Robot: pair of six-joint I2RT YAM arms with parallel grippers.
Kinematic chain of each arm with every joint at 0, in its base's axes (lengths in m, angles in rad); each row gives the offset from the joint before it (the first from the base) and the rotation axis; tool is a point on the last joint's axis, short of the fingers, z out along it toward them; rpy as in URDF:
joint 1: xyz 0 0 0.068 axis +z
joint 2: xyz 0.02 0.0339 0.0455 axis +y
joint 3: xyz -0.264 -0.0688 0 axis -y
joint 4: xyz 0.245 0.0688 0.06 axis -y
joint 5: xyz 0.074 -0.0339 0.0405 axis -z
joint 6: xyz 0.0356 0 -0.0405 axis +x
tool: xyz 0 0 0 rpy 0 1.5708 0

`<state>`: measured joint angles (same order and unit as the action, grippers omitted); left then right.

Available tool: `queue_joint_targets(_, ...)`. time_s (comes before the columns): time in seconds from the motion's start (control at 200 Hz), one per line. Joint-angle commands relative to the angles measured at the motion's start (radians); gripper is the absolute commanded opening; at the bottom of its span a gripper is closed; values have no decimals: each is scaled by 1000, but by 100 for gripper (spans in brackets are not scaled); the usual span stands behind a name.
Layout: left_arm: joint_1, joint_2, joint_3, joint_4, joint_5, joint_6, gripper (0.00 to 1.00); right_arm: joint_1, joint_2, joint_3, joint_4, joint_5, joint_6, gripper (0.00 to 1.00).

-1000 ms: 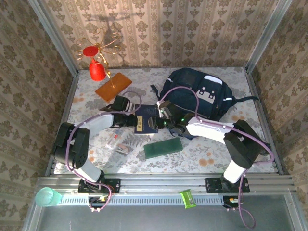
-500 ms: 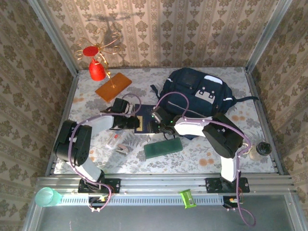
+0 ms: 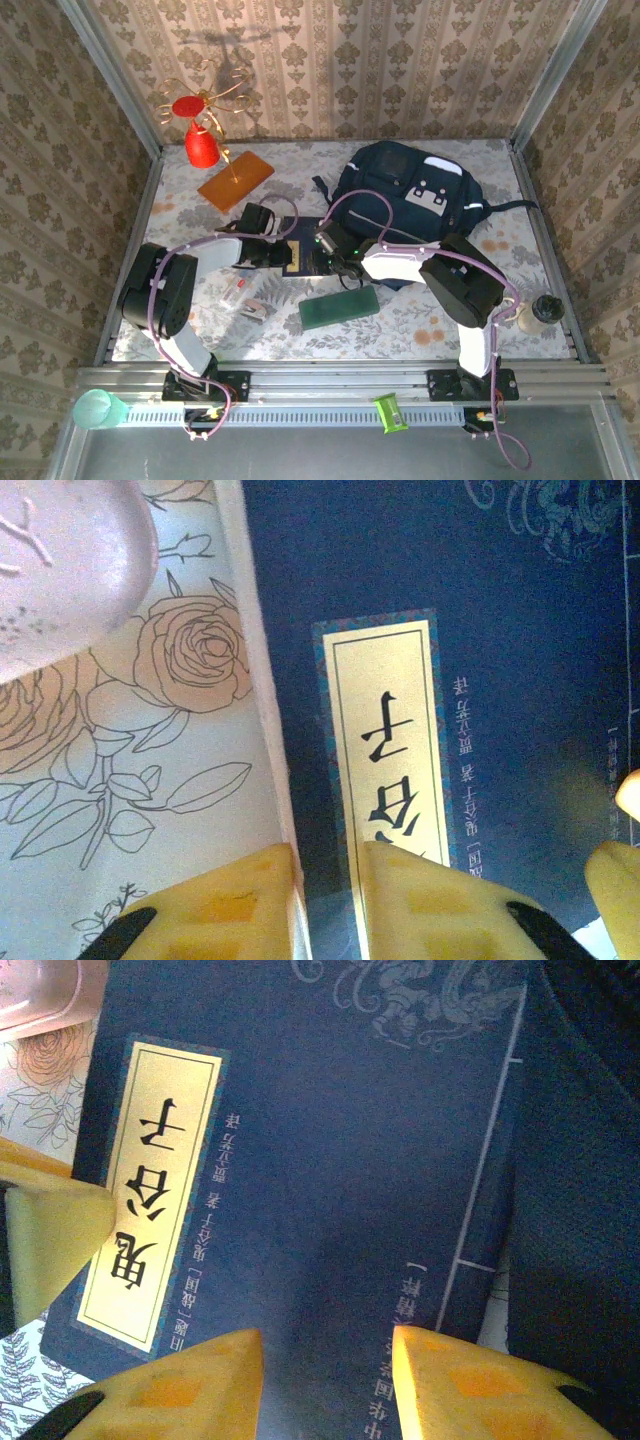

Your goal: Pack the student bag

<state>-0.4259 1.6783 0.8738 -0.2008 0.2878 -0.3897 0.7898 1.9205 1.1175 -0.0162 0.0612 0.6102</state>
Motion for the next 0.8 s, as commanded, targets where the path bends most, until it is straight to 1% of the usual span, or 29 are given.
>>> queue_joint_targets(0.0,-24,-28,25,34,69,-17,18,2,38,-16,17,-4,20,40)
queue_joint_targets(0.08,-24,-37,21,49,85,-30,15,3,41,-17,19,-8,22,40)
queue_joint_targets(0.175,-24,-46,16,66,102,-45,14,3,42,-21,22,-8,22,40)
queue_joint_targets(0.18,-38,-47,16,67,102,-45,14,3,43,-21,21,-8,23,40)
queue_joint_targets(0.205,-52,-50,14,70,106,-47,15,3,44,-22,23,-8,23,40)
queue_joint_targets(0.41,-54,-57,13,79,133,-56,24,3,60,-26,34,-23,35,39)
queue_joint_targets(0.505,-54,-57,8,97,154,-67,26,2,64,-27,38,-26,39,39)
queue_joint_targets(0.615,-53,-51,4,116,173,-75,26,3,69,-25,40,-27,39,38)
queue_joint_targets(0.69,-53,-42,4,125,180,-80,24,3,70,-25,39,-29,39,38)
queue_joint_targets(0.795,-53,-41,5,121,168,-79,17,2,68,-25,37,-29,37,38)
